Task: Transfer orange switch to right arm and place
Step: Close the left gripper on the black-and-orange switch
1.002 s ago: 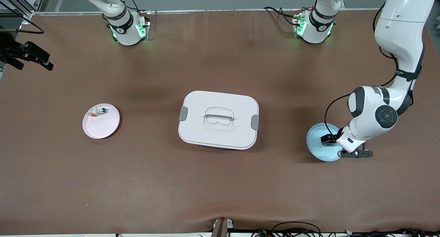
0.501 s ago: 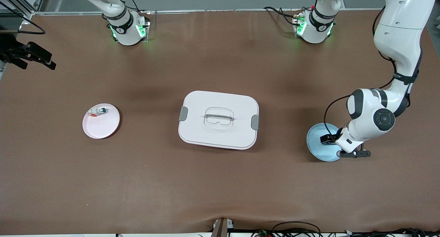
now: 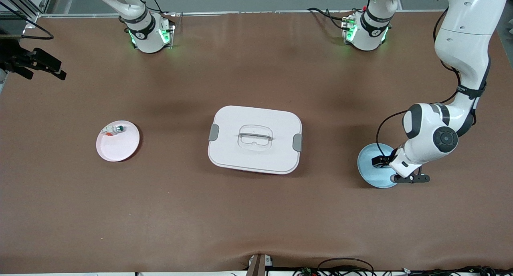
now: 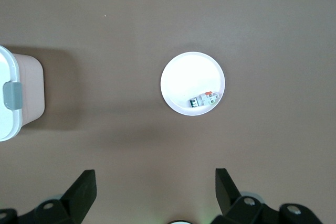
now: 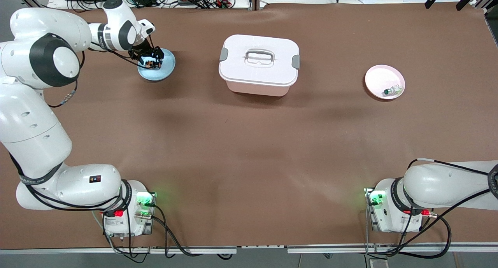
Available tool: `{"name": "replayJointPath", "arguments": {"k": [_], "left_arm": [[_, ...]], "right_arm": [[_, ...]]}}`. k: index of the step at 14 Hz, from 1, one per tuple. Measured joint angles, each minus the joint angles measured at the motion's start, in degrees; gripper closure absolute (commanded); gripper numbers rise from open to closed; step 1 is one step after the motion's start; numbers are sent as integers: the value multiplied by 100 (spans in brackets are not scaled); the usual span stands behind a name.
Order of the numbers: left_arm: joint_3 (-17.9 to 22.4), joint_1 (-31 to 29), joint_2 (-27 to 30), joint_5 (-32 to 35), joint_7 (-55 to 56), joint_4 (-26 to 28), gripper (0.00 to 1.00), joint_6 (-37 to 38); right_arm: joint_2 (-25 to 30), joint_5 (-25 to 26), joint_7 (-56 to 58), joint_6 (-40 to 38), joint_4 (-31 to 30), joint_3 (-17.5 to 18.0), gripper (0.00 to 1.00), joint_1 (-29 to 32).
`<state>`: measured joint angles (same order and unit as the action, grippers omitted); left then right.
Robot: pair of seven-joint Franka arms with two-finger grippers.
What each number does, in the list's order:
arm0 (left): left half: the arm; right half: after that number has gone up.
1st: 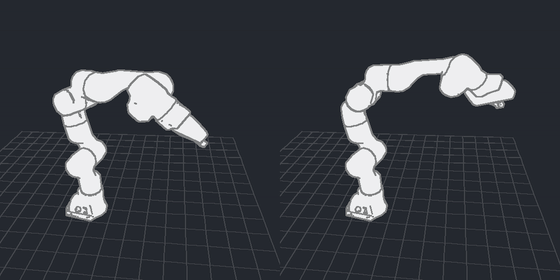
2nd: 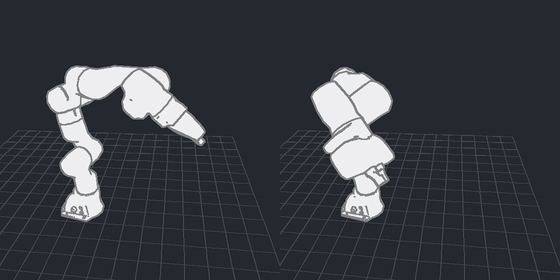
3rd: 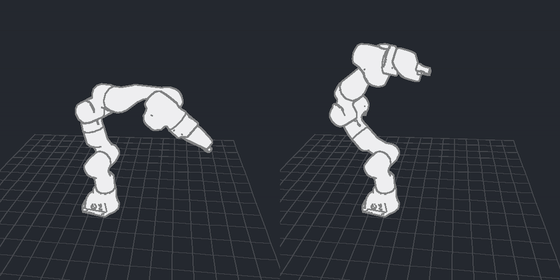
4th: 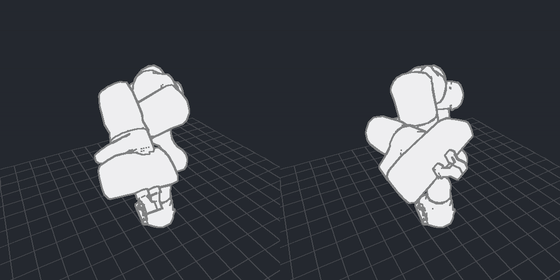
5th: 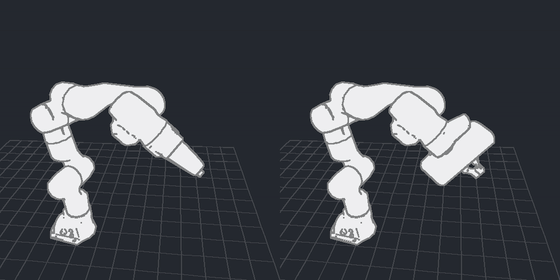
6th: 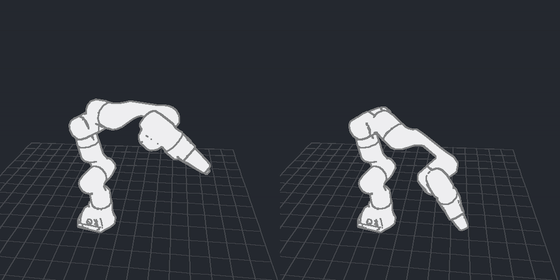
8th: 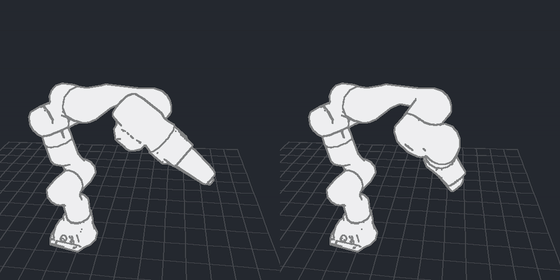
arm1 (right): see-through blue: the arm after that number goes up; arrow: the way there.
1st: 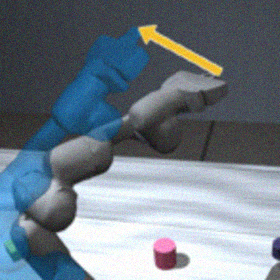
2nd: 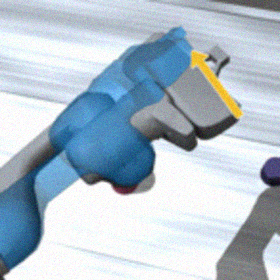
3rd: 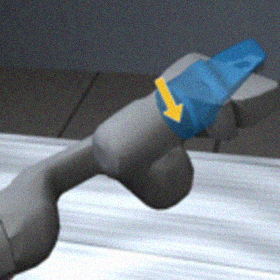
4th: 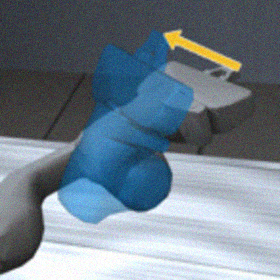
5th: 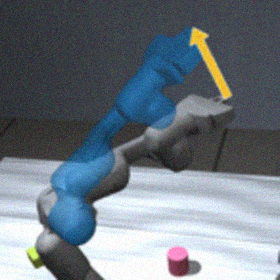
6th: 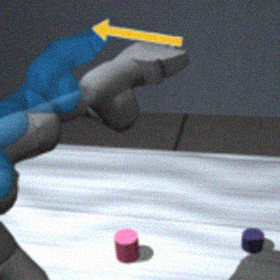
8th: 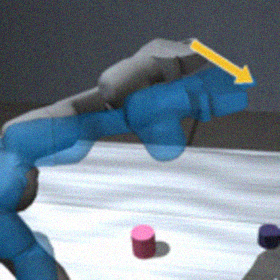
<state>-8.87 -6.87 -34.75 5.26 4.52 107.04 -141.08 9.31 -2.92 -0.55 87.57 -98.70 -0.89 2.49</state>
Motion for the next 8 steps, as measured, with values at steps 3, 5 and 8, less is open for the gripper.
{"name": "replayJointPath", "arguments": {"k": [3, 5, 8], "left_arm": [[-1, 3, -3, 0, -13, 16, 11, 3], [-1, 4, -4, 0, -67, 23, 22, 8], [0, 3, -16, 0, -97, 47, 35, 12]], "right_arm": [[0, 0, 0, -40, 0, 0, 0, 0], [0, 0, 0, -42, 0, 0, 0, 0], [0, -15, -7, -53, 0, 2, 0, 0]]}}
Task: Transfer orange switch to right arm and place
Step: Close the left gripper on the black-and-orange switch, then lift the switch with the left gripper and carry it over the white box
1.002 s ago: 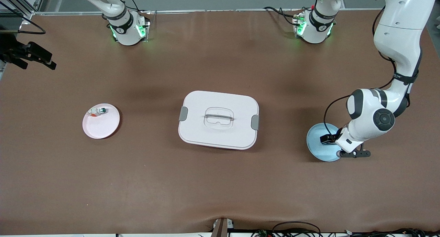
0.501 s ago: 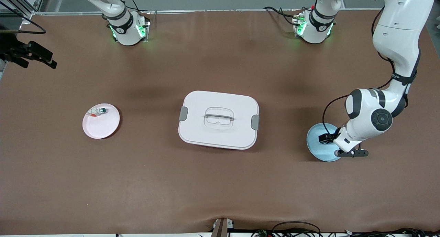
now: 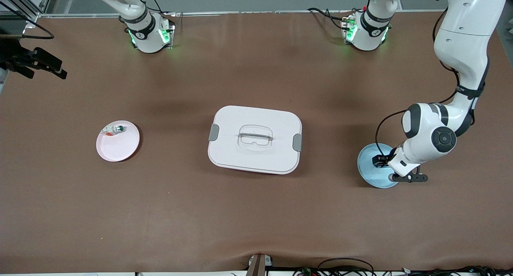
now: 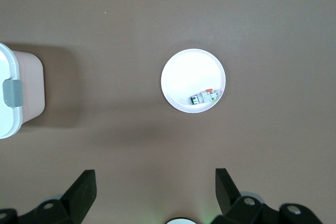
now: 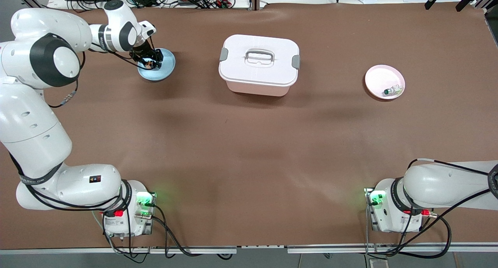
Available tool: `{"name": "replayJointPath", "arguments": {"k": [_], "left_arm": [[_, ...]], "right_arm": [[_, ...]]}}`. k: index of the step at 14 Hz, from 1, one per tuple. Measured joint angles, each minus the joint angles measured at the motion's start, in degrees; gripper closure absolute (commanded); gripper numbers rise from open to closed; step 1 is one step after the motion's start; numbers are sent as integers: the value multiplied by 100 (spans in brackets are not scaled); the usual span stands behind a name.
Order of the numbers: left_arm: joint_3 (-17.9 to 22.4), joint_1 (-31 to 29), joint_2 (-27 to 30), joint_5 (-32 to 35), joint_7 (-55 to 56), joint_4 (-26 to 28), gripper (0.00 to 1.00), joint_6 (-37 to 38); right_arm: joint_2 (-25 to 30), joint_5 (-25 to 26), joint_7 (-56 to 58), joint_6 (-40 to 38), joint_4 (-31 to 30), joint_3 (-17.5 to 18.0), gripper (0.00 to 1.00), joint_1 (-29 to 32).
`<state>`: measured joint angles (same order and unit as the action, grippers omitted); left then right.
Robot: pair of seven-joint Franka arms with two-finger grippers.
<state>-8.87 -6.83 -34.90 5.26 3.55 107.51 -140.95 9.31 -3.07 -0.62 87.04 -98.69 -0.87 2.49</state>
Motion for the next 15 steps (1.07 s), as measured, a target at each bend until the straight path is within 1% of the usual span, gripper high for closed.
{"name": "replayJointPath", "arguments": {"k": [1, 3, 4, 5, 6, 9, 12, 15], "left_arm": [[1, -1, -4, 0, -3, 5, 45, 0], [1, -2, -2, 2, -3, 3, 74, 0], [0, -2, -1, 3, -3, 2, 86, 0], [-3, -1, -1, 3, -3, -4, 96, 8], [-9, -1, 2, 3, -3, -22, 100, 67], [-70, -2, 145, 2, -3, -206, 100, 562], [-308, -7, 523, -46, 35, -507, 99, 1309], [-542, 6, 900, -544, 81, -903, 99, 2179]], "right_arm": [[0, 0, 0, -2, 0, -1, 0, 0], [0, -7, 1, -2, 0, 13, 0, 0], [0, -7, 1, -3, 0, 27, 0, 0], [0, -7, 0, -3, 0, 31, 0, 0], [0, -7, 0, -6, 0, 26, 0, 0], [0, -7, 0, -35, 0, 9, 0, 0], [0, -7, 0, -34, 1, 3, 0, 0], [0, -7, 0, -27, 1, 5, 0, 0]]}}
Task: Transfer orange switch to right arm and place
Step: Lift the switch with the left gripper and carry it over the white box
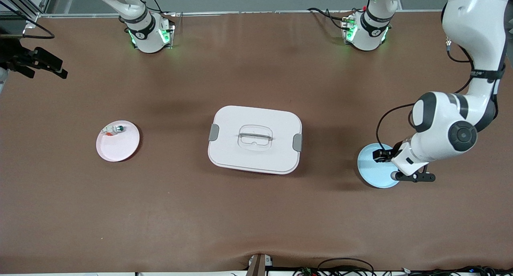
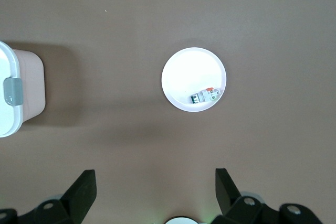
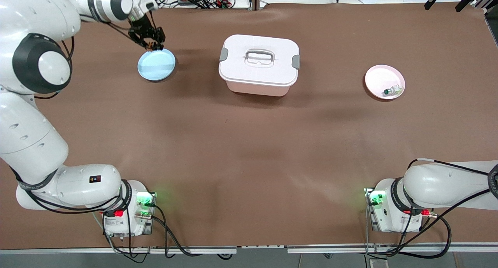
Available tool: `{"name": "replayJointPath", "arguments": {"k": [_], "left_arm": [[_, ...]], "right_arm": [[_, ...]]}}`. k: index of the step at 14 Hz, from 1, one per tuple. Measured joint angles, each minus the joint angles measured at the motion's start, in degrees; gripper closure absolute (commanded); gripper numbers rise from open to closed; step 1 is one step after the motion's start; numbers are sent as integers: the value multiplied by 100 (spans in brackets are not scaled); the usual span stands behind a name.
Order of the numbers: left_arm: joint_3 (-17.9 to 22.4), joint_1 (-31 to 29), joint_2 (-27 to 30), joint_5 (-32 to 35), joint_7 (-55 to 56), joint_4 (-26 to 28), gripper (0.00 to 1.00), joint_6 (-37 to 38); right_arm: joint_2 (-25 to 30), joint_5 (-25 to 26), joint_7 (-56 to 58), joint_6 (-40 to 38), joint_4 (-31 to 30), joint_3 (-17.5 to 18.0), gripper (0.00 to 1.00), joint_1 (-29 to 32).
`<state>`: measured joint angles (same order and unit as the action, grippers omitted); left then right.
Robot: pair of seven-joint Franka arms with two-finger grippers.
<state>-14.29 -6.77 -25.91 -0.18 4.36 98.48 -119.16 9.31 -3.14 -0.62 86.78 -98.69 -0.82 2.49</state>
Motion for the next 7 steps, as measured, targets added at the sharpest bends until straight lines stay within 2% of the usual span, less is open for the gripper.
{"name": "replayJointPath", "arguments": {"k": [3, 7], "left_arm": [[-105, 4, 223, -578, 102, -289, 99, 573], [-483, 4, 306, -827, 1114, -755, 99, 1200]], "right_arm": [[0, 0, -5, -5, 0, -9, 0, 1], [0, 1, -7, 14, 0, 5, 0, 5]]}}
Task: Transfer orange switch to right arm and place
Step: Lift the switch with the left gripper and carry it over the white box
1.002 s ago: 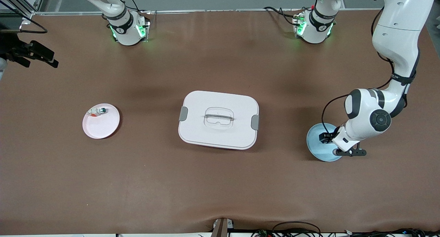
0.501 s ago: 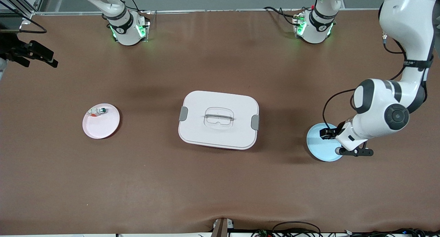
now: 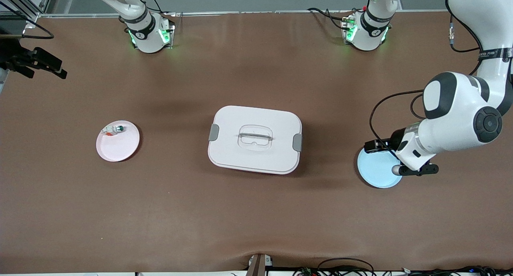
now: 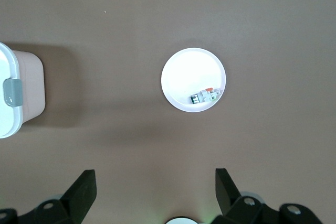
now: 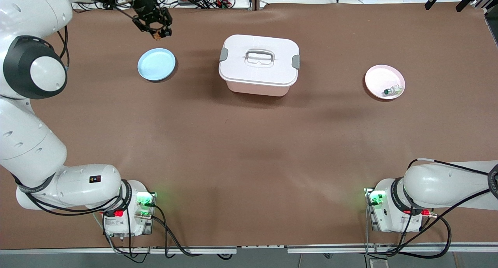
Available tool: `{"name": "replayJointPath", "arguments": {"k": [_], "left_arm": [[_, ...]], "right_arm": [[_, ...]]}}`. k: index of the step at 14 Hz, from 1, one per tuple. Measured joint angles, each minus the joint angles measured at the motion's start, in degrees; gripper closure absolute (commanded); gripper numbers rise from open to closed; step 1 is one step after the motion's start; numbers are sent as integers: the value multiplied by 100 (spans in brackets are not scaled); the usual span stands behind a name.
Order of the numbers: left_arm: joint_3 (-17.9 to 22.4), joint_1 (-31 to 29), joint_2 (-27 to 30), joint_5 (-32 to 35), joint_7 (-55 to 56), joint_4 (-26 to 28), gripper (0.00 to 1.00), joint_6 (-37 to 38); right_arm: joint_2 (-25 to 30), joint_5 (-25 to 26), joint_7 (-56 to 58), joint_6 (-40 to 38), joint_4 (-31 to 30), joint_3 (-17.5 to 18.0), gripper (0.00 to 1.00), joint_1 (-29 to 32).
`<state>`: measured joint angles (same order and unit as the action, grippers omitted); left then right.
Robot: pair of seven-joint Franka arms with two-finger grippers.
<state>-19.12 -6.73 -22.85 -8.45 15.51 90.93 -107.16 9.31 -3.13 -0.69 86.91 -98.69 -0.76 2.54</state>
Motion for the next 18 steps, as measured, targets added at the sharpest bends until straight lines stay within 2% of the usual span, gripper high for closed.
{"name": "replayJointPath", "arguments": {"k": [5, 10, 14, 18], "left_arm": [[-901, 29, 22, -73, 2128, -498, 99, 301], [-1721, 303, -7, -84, 3992, -670, 100, 243], [-1754, 1039, -147, -85, 5391, -985, 100, -43], [-1748, 1676, -507, -85, 6773, -1202, 100, -1058]], "right_arm": [[0, 330, 4, 59, 2, 59, 0, -8], [0, 413, 4, 120, 26, 95, 0, -20], [-11, 413, 10, 118, 169, 99, 0, -28], [-158, 413, 8, 91, 189, 56, 0, -24]]}}
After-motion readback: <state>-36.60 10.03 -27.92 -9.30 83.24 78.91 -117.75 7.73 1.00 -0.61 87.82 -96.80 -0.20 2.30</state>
